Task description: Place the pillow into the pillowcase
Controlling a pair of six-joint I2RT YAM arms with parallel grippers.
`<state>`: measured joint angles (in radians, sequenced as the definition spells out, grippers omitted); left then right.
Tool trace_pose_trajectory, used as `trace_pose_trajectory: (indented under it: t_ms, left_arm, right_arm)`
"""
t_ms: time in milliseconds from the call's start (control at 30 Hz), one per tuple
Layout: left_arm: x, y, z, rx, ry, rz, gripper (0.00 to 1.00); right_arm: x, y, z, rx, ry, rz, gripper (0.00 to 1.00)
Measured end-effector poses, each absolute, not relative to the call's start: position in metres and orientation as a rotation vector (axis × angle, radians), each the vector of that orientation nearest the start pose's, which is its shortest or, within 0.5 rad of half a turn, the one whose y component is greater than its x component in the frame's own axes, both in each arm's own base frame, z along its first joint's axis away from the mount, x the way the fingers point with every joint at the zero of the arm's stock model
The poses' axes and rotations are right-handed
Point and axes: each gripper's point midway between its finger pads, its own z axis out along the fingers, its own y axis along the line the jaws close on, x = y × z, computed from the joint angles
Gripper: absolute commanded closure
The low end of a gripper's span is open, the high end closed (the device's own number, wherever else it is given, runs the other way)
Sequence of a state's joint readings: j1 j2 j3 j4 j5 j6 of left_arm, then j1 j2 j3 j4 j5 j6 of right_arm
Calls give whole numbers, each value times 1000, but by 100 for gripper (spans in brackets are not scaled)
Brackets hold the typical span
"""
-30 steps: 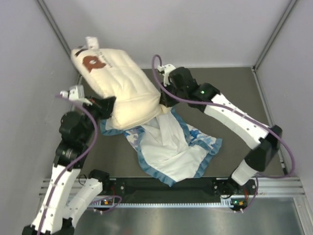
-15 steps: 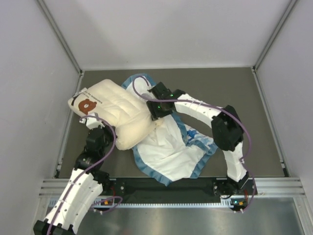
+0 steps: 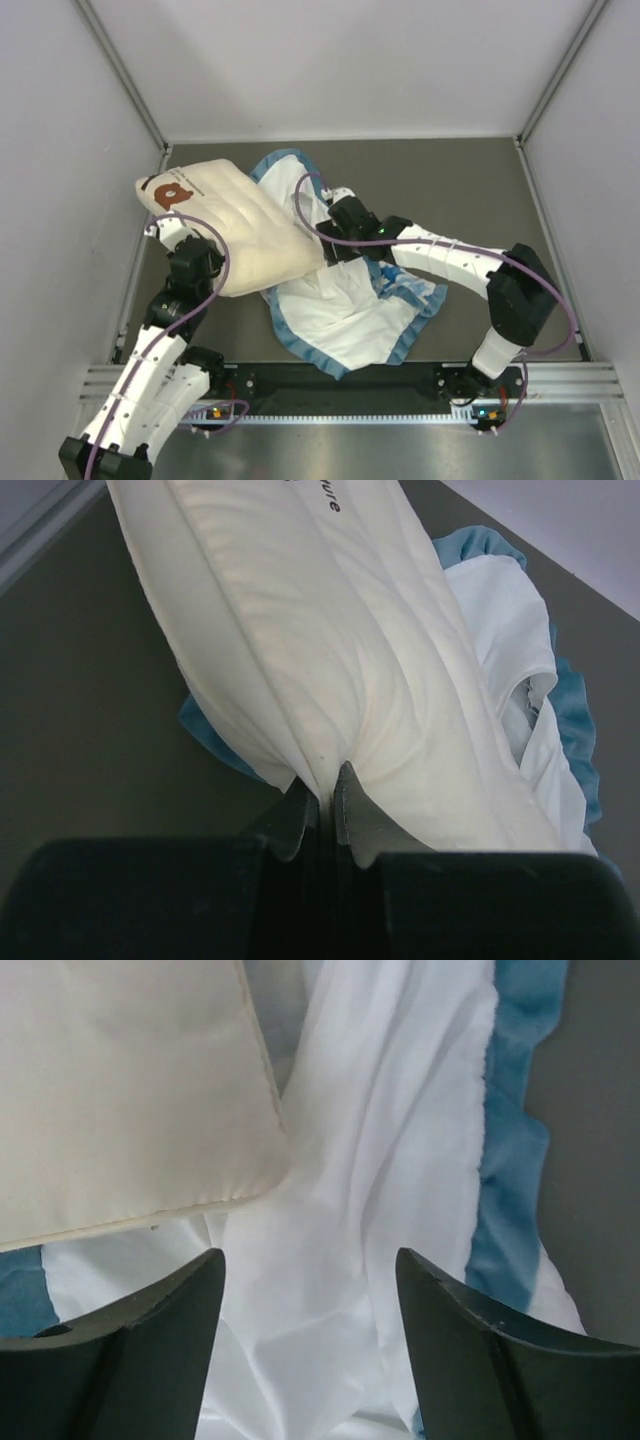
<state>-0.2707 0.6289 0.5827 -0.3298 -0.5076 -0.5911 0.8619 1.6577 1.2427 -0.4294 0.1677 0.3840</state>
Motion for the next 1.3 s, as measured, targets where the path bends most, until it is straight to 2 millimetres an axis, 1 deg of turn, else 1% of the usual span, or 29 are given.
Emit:
trace_pose_trajectory:
  t_ms: [67,100,200,233,267,333,367,400,467,600,700,767,833,900,933,1033,1100,1300]
  left_arm:
    - [276,-8,205,-629,1794,-80,100]
    - [280,-8,207,-628,1802,-69,100]
    - [290,-7,216,-625,1824,-26,100]
    - [294,-7,219,-624,1831,-15,100]
    - [297,-7,222,-624,1837,-6,100]
    - [304,-7,226,-624,1842,3,100]
    - [307,-7,228,-627,1843,7,100]
    - [309,-5,228,-630,1846,10,100]
    - [311,-2,229,-638,1848,16,100]
    - [312,-3,227,-631,1859,-6,100]
    - [312,-13,221,-604,1852,-82,100]
    - [310,-20,213,-591,1853,-138,100]
    - [308,-26,205,-581,1854,-180,100]
    - [309,-30,202,-570,1853,-207,100]
    - [310,-32,203,-565,1848,-219,100]
    - [314,-40,212,-541,1820,-262,100]
    - [316,-47,218,-521,1800,-290,100]
    - [327,-77,238,-441,1730,-370,100]
  right_arm:
    - [282,326,114,-546,2380,373,26]
    - [279,331,109,-565,2381,375,26]
    - [273,343,94,-616,2388,371,26]
    - [271,345,87,-627,2395,365,29]
    - [270,347,80,-638,2404,356,44]
    - [270,348,65,-658,2427,323,62]
    - [271,347,56,-661,2440,301,80]
    - [271,346,48,-667,2452,279,86]
    - [271,341,39,-648,2472,241,100]
    - [272,331,37,-606,2468,201,100]
    - [270,324,47,-579,2454,205,100]
    - [270,322,61,-554,2433,235,100]
    - [270,323,83,-535,2392,283,100]
    - [269,325,110,-514,2343,341,100]
    - [268,326,121,-509,2322,370,100]
    - [264,330,142,-513,2289,440,99]
    - [261,336,148,-528,2285,482,99]
    - [246,343,145,-599,2319,565,100]
